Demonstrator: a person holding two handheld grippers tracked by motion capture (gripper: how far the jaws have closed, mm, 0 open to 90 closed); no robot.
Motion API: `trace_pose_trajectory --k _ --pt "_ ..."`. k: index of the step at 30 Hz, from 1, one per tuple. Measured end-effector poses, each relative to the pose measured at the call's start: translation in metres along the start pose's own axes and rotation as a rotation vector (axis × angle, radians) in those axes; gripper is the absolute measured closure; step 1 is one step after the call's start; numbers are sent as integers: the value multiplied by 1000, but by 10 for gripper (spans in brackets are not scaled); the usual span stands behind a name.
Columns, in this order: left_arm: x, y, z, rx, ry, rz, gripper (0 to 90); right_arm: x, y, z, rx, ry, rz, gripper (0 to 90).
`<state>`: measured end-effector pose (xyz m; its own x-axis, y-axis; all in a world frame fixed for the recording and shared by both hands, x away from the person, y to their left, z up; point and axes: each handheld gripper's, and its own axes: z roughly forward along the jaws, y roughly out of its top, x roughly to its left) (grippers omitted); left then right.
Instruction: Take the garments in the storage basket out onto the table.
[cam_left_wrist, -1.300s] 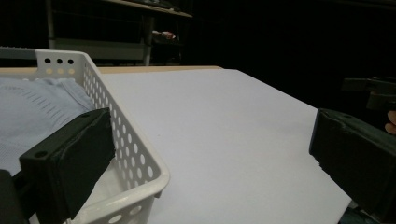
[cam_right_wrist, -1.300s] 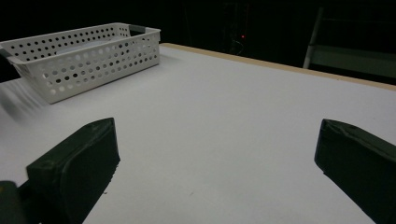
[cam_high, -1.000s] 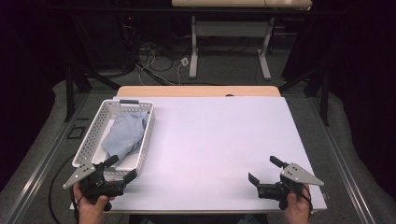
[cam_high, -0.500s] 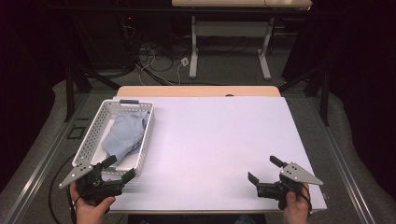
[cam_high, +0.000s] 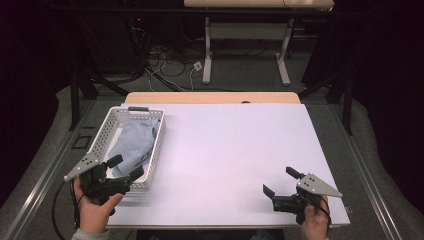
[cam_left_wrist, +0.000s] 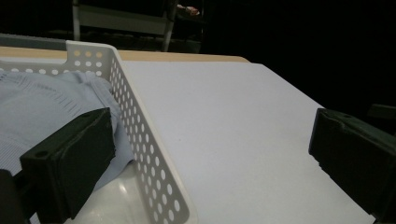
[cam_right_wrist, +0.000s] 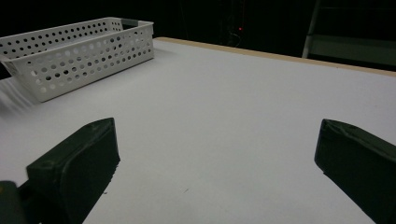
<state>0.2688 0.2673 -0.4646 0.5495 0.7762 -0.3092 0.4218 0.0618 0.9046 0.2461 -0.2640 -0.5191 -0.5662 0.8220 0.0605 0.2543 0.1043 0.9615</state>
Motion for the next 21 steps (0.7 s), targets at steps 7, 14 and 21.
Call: trace_pose_trajectory --k 7,14,21 --pt "5 14 6 29 8 -21 6 -2 -1 0 -3 11 17 0" --pt "10 33 14 51 25 -31 9 -1 -2 3 7 16 17 0" --pt "13 48 23 70 54 -32 22 -1 -2 4 15 22 12 0"
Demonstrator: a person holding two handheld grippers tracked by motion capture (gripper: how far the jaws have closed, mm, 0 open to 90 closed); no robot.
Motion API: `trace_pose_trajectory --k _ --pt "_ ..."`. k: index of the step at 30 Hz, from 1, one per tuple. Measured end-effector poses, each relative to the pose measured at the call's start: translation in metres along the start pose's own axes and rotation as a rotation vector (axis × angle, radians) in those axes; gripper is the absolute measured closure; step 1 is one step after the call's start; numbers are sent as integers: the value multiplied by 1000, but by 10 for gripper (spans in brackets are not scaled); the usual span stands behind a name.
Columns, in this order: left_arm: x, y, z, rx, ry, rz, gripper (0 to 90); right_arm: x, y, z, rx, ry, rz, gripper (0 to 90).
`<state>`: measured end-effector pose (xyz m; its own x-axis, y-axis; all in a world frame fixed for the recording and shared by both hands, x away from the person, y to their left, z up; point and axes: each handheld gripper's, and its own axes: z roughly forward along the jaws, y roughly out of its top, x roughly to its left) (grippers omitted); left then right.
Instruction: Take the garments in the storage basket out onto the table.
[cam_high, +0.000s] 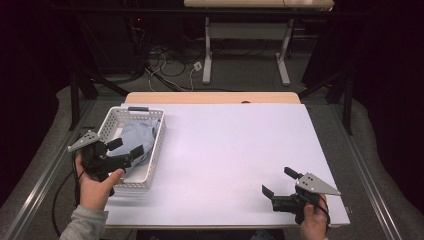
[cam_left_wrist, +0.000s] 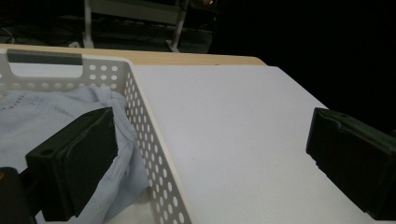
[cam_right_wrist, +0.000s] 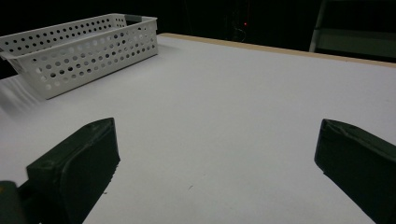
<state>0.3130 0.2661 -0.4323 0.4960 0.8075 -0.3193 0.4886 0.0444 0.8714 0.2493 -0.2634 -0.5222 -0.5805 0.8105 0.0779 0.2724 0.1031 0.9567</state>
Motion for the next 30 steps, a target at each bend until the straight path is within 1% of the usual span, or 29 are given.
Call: trace_pose_trajectory --k 8,11,13,14,17,18,19,21,25,27,28,29,30 --pt "4 19 8 27 38 9 22 -1 0 0 -1 1 1 0" --pt "7 25 10 29 43 -8 22 -1 0 1 -1 -2 5 0" --pt "9 29 12 29 46 -28 22 -1 0 1 8 -2 6 0" --pt "9 29 12 29 46 -28 22 -1 0 1 8 -2 6 0" --pt "14 36 17 29 52 -66 22 -2 -1 1 7 -2 9 0" --pt "14 36 17 29 52 -66 22 -2 -1 1 7 -2 9 0" --pt "17 39 19 32 63 -76 22 -2 -1 1 7 -2 9 0" --pt "18 40 20 30 71 -80 23 -1 -1 1 9 -2 11 0" --pt "24 45 27 45 102 -82 25 -2 -1 1 9 -2 10 0" --pt "25 45 28 51 106 -82 25 -2 -1 1 8 -4 9 0" --pt "27 46 29 59 112 -85 25 -2 -1 2 10 -3 11 0" --pt "27 46 31 51 119 -95 25 -2 -1 2 10 -3 11 0" --pt "31 47 34 59 128 -101 25 -2 -1 2 13 -4 13 0"
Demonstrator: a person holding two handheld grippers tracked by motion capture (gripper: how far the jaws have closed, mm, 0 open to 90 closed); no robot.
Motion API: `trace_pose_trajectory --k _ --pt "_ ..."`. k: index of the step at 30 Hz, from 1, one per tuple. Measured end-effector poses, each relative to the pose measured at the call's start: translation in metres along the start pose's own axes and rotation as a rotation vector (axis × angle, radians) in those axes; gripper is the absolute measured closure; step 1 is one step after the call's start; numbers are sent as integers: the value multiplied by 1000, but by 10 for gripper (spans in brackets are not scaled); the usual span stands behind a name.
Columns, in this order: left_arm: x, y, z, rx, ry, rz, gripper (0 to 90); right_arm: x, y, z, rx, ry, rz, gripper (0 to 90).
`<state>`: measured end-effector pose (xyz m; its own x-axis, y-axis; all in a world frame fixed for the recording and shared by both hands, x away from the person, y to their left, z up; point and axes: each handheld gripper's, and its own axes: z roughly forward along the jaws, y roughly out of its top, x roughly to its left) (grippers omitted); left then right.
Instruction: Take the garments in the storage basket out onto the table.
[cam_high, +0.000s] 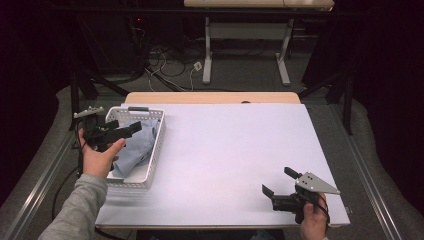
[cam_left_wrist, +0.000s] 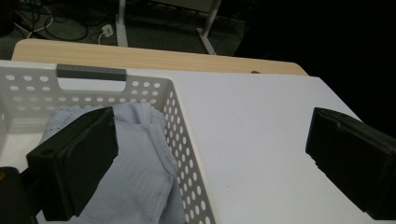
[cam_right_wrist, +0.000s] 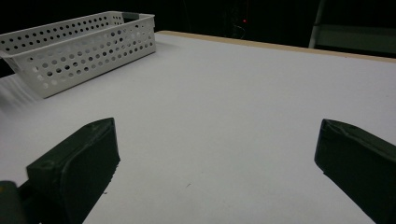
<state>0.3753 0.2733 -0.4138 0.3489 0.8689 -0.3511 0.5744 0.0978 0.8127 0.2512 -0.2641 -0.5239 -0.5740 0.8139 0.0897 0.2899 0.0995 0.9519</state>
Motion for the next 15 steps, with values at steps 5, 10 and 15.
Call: trace_pose_trajectory --k 5,10,15 --pt "8 2 9 19 42 -15 24 0 0 0 0 1 1 0" --pt "20 2 18 43 84 -29 24 0 0 0 1 4 -4 0" --pt "28 -1 26 59 117 -18 23 0 0 0 1 4 -3 0"
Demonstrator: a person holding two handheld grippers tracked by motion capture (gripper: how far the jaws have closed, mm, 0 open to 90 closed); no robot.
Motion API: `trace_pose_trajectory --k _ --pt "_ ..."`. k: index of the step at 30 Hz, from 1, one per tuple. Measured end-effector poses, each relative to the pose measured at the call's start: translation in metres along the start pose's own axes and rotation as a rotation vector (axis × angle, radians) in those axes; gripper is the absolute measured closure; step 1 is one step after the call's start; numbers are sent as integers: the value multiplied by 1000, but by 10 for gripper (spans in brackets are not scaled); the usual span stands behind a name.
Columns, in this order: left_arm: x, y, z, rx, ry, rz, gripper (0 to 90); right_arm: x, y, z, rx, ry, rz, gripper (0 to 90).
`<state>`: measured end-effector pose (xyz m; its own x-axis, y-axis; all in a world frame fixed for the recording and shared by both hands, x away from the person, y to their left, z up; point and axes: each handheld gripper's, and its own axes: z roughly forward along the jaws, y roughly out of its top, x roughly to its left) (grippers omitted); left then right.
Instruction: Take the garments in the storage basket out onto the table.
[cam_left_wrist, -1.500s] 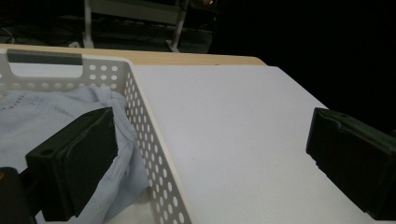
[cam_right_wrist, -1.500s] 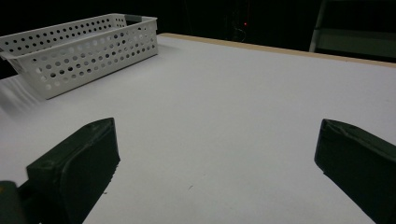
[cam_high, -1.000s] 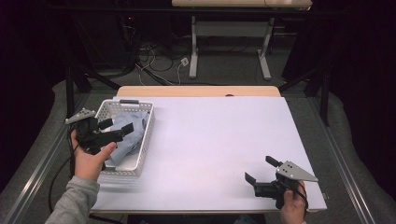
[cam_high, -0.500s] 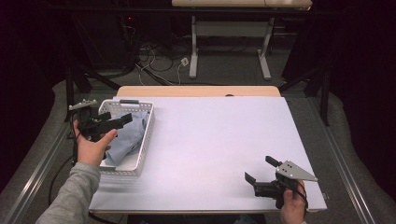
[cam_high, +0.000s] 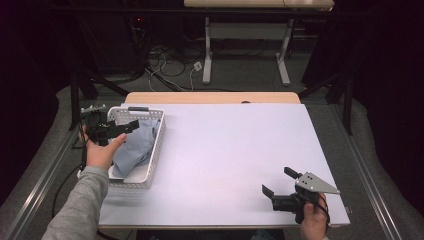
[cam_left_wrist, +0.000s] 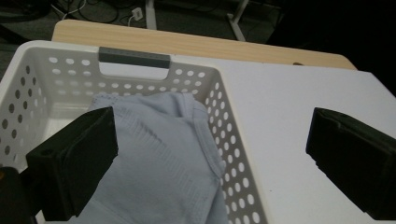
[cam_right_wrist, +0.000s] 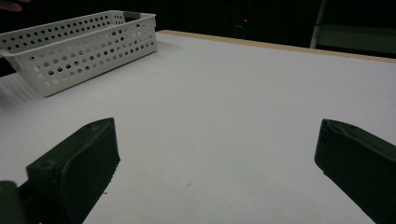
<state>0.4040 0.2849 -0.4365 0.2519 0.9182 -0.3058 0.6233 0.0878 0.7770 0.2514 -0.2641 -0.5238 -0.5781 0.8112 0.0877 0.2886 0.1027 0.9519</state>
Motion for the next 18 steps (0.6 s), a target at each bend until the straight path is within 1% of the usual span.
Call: trace_pose_trajectory --k 1,2,4,5,6,7,9,10,12,14,16,18 --pt "2 -1 2 17 7 6 23 0 0 0 -3 0 0 0" --pt "5 -2 5 32 8 -2 23 0 0 0 -3 2 -1 0" --pt "7 -4 9 44 20 -1 23 0 0 0 3 4 -3 0" --pt "8 -4 10 58 18 0 23 0 0 1 3 6 0 0" --pt "8 -4 10 58 18 0 23 0 0 1 4 6 -5 0" --pt "9 -5 12 52 27 -1 23 0 0 1 4 6 -5 0" --pt "13 -7 15 78 37 6 23 0 0 1 5 7 -9 0" --pt "13 -7 15 78 37 6 23 0 0 1 5 7 -9 0" --pt "17 -9 19 92 52 0 24 0 0 1 6 8 -11 0" --pt "19 -10 21 95 55 -4 24 0 0 1 6 8 -10 0" --pt "22 -12 25 115 64 -6 24 0 0 2 5 9 -7 0" --pt "22 -13 27 118 69 -12 23 0 0 2 5 8 -6 0"
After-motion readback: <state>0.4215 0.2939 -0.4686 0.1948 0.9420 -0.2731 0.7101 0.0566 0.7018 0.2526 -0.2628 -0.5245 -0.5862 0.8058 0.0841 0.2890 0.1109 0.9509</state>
